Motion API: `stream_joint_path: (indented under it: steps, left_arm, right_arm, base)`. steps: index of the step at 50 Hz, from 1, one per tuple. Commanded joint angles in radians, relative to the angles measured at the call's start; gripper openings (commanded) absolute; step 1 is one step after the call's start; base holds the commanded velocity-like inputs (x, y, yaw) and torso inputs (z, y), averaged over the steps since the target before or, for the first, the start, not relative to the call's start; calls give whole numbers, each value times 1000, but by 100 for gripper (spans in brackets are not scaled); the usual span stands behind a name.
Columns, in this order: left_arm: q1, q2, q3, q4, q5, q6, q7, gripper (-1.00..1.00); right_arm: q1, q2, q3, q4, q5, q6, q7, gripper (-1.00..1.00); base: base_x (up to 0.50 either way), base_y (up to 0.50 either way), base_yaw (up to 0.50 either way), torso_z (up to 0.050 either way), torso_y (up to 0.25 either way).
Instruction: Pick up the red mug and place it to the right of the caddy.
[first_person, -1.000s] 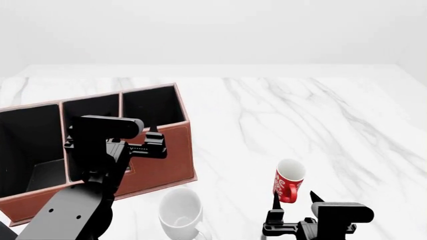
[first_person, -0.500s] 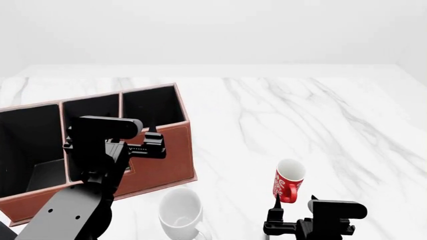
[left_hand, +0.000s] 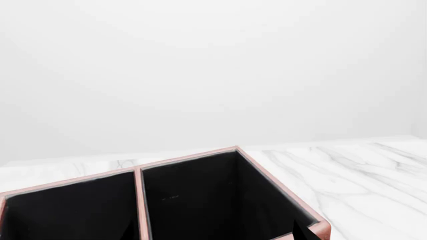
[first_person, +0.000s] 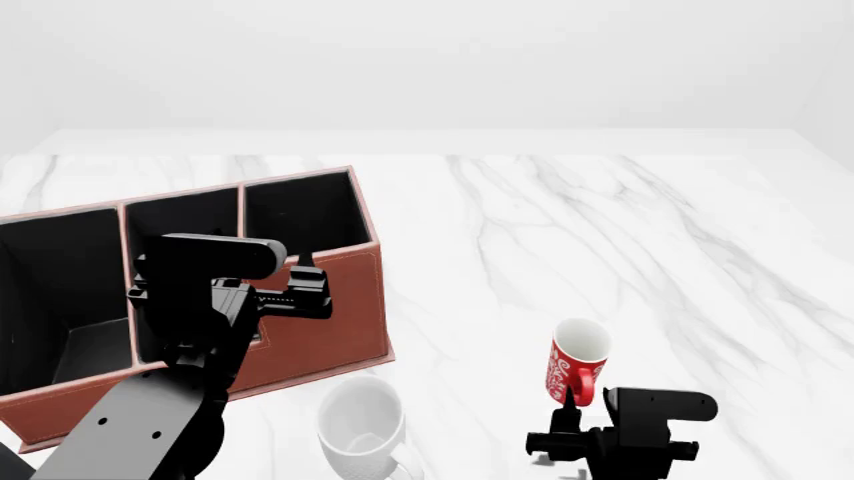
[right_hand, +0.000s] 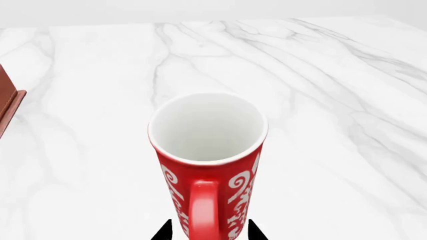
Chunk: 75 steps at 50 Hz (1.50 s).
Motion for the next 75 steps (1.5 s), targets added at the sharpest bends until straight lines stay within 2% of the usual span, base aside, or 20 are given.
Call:
stream_joint_path:
  steps: [1,21,30,38,43,44,52,58,66,75]
  left_arm:
    - [2,-3,5,-3,-3,5,-3,100]
    - [0,-9,4,-4,-16,4,-9,100]
    - [-3,-12,6,2,-21,-1,-13,100]
    - [-12,-14,9,-2,-25,-4,-15,100]
    - [-17,-17,11,0,-28,-10,-16,100]
    - [-18,-18,11,-3,-29,-9,-16,100]
    - [-25,-20,14,-12,-29,-8,-18,100]
    - [-24,-21,13,-15,-32,-4,-19,100]
    - [-22,-24,15,-18,-33,1,-21,100]
    - [-17,-26,15,-13,-39,3,-23,100]
  right_arm:
    - [10,2,-12,25,0,-8,-7,-100]
    - [17,24,-4,-32,14,16,11,-100]
    - [157,86,-31,-98,60,103,-75,-100]
    - [385,68,-144,108,55,89,-246,-100]
    - [548,-3,-195,374,57,59,-355,-100]
    - [603,-33,-217,501,29,2,-378,-100]
    - [771,-143,-283,899,-19,-148,-490,-100]
    - [908,-231,-312,1297,-46,-347,-535,-100]
    - [916,-233,-547,1333,175,-370,-501,-100]
    - [907,-233,-576,1338,190,-358,-479,-100]
  base:
    - [0,0,0,0,0]
    - [0,0,0,0,0]
    - [0,0,0,0,0]
    - [0,0,0,0,1]
    - [0,0,0,0,0]
    - [0,0,0,0,0]
    - [0,0,0,0,0]
    - [0,0,0,0,2]
    - [0,0,0,0,0]
    - [0,0,0,0,0]
